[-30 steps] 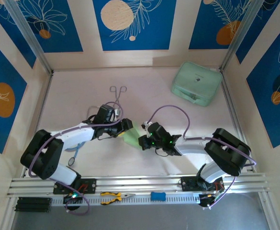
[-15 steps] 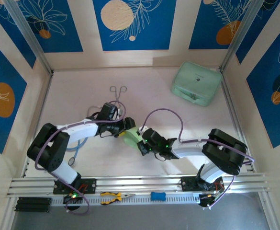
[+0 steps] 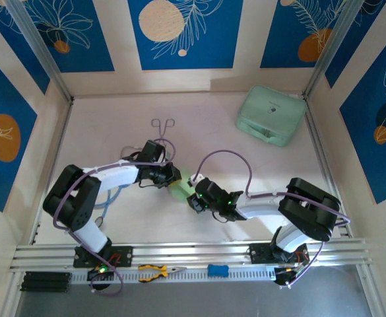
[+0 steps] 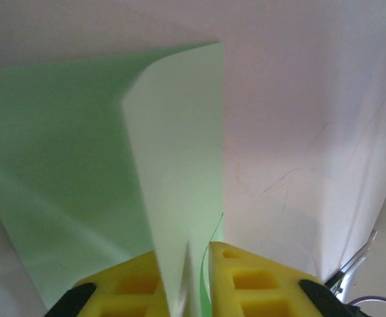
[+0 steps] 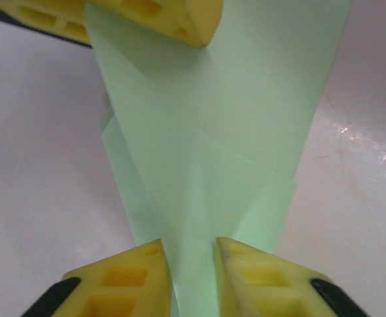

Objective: Fold a paper plane with a square sheet of paper (pick it up from the middle)
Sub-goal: Fourth fold the wing at the center of the table.

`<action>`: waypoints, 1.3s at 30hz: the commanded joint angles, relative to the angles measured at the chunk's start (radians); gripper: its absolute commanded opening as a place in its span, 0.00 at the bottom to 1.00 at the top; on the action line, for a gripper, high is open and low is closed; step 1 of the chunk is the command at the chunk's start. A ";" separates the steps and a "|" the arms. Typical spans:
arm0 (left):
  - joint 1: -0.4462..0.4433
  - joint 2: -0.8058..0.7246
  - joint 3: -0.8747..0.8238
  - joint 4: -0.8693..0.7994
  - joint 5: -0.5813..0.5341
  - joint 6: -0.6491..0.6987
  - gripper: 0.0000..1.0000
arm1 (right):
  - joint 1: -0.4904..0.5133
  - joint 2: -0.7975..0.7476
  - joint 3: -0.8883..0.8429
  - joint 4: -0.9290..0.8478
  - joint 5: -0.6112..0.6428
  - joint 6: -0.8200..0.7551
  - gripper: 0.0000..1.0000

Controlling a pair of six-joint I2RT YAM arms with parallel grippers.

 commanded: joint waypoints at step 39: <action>0.010 0.012 0.020 -0.023 0.013 0.026 0.06 | -0.199 -0.035 -0.013 -0.190 -0.493 0.402 0.00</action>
